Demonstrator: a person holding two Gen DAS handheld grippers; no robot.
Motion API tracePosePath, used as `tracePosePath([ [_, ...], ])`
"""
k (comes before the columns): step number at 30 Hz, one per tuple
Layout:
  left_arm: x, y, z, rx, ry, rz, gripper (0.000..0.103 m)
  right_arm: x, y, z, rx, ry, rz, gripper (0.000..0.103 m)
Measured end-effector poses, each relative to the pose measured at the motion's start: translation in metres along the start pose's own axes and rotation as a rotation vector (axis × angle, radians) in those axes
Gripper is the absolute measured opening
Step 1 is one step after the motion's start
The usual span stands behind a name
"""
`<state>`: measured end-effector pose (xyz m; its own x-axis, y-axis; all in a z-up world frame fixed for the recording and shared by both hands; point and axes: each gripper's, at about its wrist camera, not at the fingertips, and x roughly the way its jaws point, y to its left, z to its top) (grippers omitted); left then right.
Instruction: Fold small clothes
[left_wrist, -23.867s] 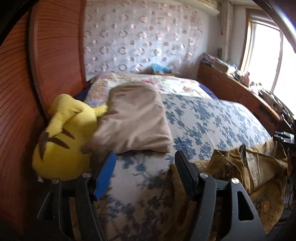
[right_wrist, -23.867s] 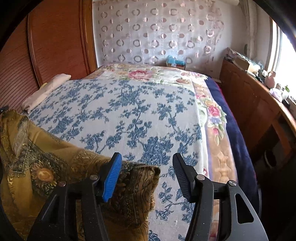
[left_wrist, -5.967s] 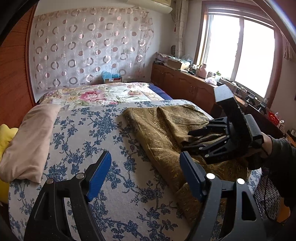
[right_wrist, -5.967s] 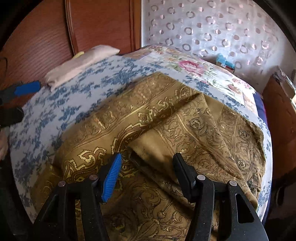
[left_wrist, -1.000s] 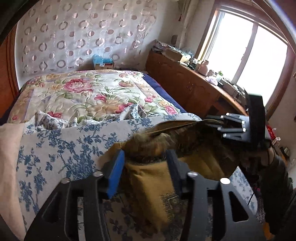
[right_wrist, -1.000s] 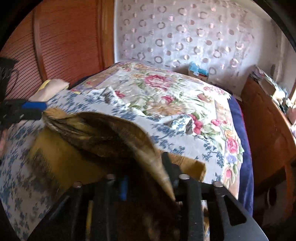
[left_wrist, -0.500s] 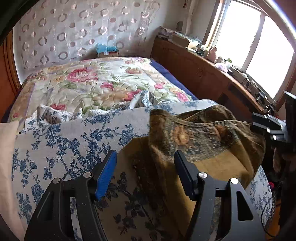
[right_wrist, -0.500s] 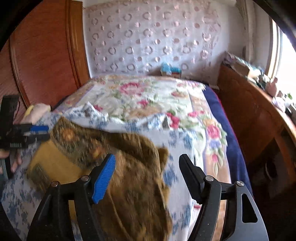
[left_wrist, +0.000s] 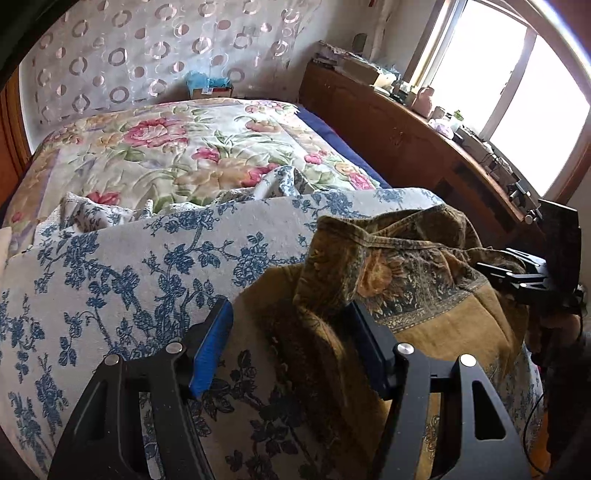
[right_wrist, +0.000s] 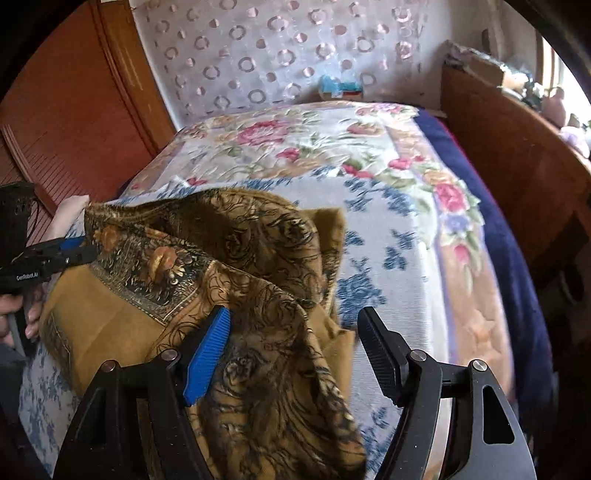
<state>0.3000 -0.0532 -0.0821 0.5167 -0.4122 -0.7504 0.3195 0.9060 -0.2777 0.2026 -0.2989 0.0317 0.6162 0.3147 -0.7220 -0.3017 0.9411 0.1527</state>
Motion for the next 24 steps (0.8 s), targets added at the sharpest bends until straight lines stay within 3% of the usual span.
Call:
tracePosePath([
  [2, 0.002, 0.0, 0.001, 0.001, -0.001, -0.016, 0.059, -0.004, -0.005, 0.001, -0.018, -0.001, 0.019, 0.058],
  [5, 0.004, -0.003, 0.003, 0.007, 0.0, -0.04, 0.035, -0.002, -0.005, 0.0, -0.051, -0.004, 0.036, 0.043],
  [6, 0.005, -0.004, 0.002, 0.005, 0.013, -0.067, 0.016, 0.001, -0.008, -0.002, -0.053, -0.003, 0.057, 0.033],
  [7, 0.004, -0.006, 0.002, -0.004, 0.018, -0.095, 0.01, 0.0, -0.009, -0.002, -0.053, -0.006, 0.077, 0.024],
  [10, -0.017, -0.017, 0.0, 0.027, -0.034, -0.097, 0.008, -0.006, -0.008, -0.003, -0.082, -0.029, 0.076, 0.018],
  [16, -0.103, -0.036, -0.012, 0.044, -0.21, -0.124, 0.008, -0.037, 0.015, 0.002, -0.163, -0.134, 0.088, 0.015],
  [24, -0.185, 0.005, -0.042, -0.021, -0.354, 0.022, 0.008, -0.047, 0.07, 0.034, -0.288, -0.209, 0.185, 0.015],
])
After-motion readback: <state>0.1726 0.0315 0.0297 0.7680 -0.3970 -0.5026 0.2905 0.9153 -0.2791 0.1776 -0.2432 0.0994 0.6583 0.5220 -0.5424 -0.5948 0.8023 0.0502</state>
